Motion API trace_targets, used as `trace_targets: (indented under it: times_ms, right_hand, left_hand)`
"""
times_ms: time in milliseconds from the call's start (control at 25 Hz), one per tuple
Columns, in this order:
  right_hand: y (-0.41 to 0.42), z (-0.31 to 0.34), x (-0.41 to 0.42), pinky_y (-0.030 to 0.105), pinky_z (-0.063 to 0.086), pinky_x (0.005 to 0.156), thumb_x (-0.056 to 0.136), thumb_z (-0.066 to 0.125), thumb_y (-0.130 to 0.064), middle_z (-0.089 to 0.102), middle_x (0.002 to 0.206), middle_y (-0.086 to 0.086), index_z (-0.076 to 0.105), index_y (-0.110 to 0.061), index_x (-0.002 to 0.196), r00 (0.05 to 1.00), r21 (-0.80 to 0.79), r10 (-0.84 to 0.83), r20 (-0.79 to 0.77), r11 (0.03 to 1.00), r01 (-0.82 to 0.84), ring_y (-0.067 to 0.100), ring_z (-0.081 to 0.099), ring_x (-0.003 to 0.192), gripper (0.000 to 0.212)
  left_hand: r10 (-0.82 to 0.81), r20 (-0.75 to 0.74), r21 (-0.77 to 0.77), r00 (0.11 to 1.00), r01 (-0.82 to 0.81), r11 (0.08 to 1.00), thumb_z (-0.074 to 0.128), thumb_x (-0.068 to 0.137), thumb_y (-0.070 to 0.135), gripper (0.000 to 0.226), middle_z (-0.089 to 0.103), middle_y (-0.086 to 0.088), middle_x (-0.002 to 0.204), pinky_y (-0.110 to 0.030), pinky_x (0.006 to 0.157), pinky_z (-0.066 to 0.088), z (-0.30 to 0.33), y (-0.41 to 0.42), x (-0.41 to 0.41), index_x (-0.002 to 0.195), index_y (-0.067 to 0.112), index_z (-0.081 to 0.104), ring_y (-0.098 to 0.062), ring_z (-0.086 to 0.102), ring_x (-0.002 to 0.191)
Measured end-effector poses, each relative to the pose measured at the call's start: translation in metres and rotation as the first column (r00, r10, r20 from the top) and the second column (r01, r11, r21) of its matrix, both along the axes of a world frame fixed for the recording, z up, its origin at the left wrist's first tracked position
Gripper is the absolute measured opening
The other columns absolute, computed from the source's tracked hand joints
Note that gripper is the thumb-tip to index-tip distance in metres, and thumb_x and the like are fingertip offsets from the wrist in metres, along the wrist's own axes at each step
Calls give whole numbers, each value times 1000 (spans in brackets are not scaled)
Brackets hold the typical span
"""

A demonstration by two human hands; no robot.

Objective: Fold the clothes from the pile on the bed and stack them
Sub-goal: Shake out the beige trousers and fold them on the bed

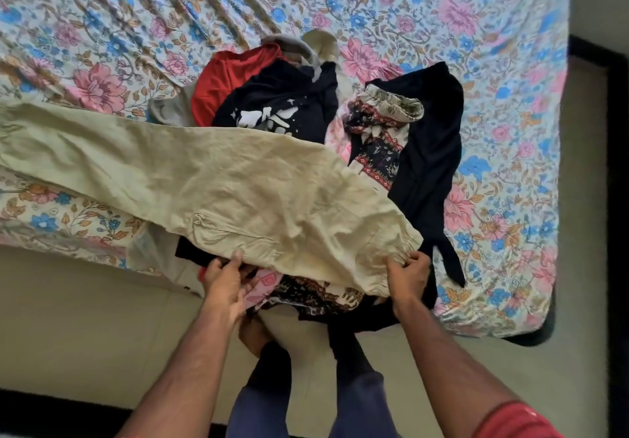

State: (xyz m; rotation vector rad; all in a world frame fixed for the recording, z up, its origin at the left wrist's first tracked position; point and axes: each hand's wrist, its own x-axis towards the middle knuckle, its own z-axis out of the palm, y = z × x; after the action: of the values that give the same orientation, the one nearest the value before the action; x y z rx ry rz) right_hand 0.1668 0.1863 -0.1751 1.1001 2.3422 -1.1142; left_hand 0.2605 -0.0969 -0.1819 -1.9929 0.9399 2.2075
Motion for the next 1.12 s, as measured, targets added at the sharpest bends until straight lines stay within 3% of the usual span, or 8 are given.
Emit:
trace_targets:
  times_ms: [120, 200, 360, 480, 560, 720, 960, 1120]
  right_hand:
    - [20, -15, -10, 55, 58, 93, 80, 88, -27, 62, 122, 8, 36, -24, 133, 975, -318, -169, 142, 925, 207, 29, 68, 105, 74]
    - [29, -13, -14, 57, 54, 96, 81, 87, -25, 66, 116, 3, 42, -21, 132, 967, -401, -158, 201, 887, 228, 26, 68, 102, 68]
    - [58, -24, -17, 53, 37, 99, 74, 90, -34, 72, 116, -1, 61, -19, 124, 954, -488, -14, 301, 856, 167, 21, 64, 110, 59]
    - [66, -28, -21, 57, 41, 106, 72, 91, -34, 74, 122, 2, 68, -20, 125, 968, -553, 4, 251, 821, 140, 26, 65, 116, 59]
    - [66, -28, -21, 56, 49, 105, 74, 88, -26, 76, 120, 7, 67, -13, 127, 988, -652, -44, 149, 747, 131, 29, 70, 114, 58]
    - [62, -29, -20, 53, 57, 97, 84, 83, -20, 76, 118, 14, 65, -8, 130, 986, -734, -36, 161, 664, 144, 31, 73, 109, 50]
    - [98, -12, -64, 49, 56, 99, 92, 75, -29, 70, 125, 9, 58, -22, 131, 992, -484, -92, -89, 874, 37, 29, 68, 116, 43]
    - [141, -14, -81, 44, 51, 100, 91, 77, -35, 58, 134, 8, 38, -16, 141, 992, -305, 125, -5, 945, -121, 28, 58, 117, 66]
  left_hand:
    - [-56, 84, -142, 995, 68, 988, 60, 103, 19, 8, 67, -11, 104, -42, 67, 53, -3, 3, 2, 99, 16, 54, -26, 67, 88]
    - [-186, 347, -429, 919, 332, 840, 72, 95, 26, 28, 63, -15, 111, -41, 74, 49, 1, 15, 3, 103, 12, 49, -32, 64, 93]
    - [-421, 534, -697, 733, 664, 272, 84, 80, 40, 54, 49, -13, 122, -46, 92, 42, 27, 46, -19, 109, 13, 48, -35, 52, 113]
    - [-581, 755, -540, 304, 791, -288, 76, 75, 63, 83, 29, -9, 155, -56, 110, 33, 20, 55, -45, 140, 26, 43, -29, 31, 143]
    - [-570, 820, -408, 46, 746, -527, 72, 74, 70, 107, 0, -3, 170, -61, 116, 23, 9, 58, -60, 159, 35, 17, -26, 6, 156]
    - [-587, 807, -331, -65, 773, -541, 77, 66, 73, 130, -22, 5, 169, -71, 115, 17, 1, 67, -76, 158, 48, -12, -26, -10, 157]
    - [-662, 708, -231, -245, 806, -545, 51, 71, 93, 125, -48, 8, 155, -81, 107, 0, -1, 105, -94, 147, 47, -36, -26, -39, 147]
    - [-709, 628, -218, -321, 802, -556, 54, 74, 89, 123, -49, 5, 155, -83, 107, 0, -13, 138, -106, 149, 46, -34, -26, -43, 144]
